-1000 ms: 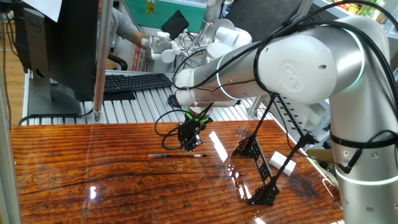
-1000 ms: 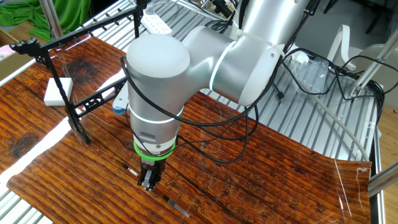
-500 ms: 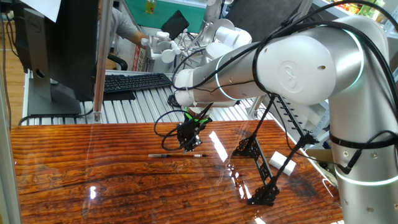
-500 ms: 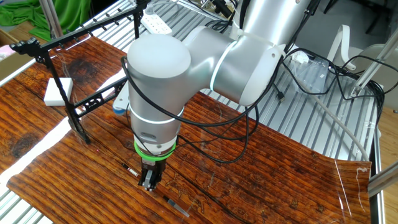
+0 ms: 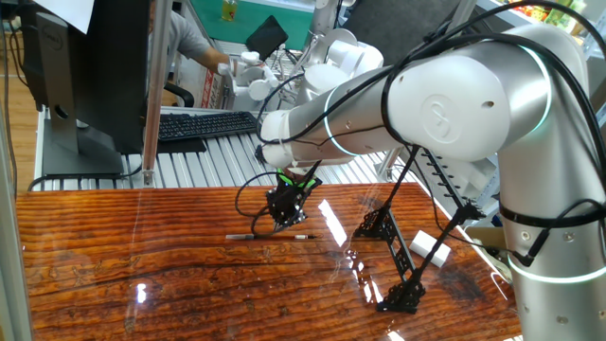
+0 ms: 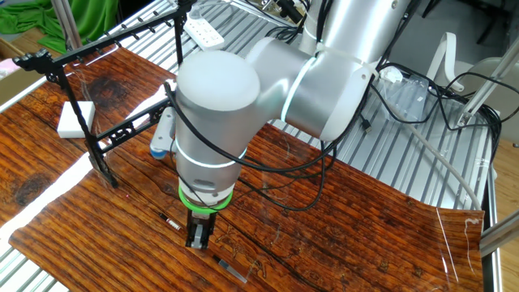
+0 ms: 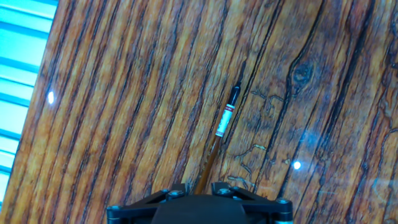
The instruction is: Place the brush on the pen rack
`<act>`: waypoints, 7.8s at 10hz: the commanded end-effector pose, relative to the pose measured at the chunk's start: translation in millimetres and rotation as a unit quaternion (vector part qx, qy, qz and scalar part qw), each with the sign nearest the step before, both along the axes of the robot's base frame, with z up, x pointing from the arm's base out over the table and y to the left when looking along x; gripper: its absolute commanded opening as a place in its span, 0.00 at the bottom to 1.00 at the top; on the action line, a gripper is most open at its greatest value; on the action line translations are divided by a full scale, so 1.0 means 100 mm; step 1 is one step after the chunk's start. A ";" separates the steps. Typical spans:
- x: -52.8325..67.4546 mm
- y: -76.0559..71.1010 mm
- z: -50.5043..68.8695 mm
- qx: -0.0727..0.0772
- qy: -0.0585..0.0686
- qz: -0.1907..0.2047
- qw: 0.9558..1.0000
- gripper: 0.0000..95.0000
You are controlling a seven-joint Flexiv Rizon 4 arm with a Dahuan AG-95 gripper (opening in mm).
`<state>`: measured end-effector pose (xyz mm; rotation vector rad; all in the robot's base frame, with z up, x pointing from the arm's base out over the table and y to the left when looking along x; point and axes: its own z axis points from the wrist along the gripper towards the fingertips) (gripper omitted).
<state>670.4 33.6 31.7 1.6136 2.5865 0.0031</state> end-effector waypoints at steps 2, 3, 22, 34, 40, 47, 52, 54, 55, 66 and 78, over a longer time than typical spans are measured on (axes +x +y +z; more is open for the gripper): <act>-0.01 0.00 0.01 -0.006 -0.005 0.075 0.997 0.00; -0.01 0.00 0.01 -0.005 -0.006 0.094 0.995 0.00; 0.23 0.27 0.07 0.015 0.010 0.070 0.997 0.00; 0.25 0.31 0.09 0.032 -0.024 -0.045 0.998 0.20; 0.12 0.25 0.08 0.020 -0.024 -0.026 0.999 0.20; 0.01 0.20 0.08 0.021 -0.034 -0.020 0.999 0.40; 0.01 0.20 0.08 0.008 -0.034 -0.001 0.999 0.20; 0.01 0.20 0.08 0.007 -0.033 0.004 0.999 0.20; 0.01 0.20 0.08 0.006 -0.033 0.008 0.999 0.20; 0.01 0.20 0.08 0.002 -0.034 0.023 0.999 0.00; 0.01 0.20 0.08 0.022 -0.009 0.057 0.998 0.00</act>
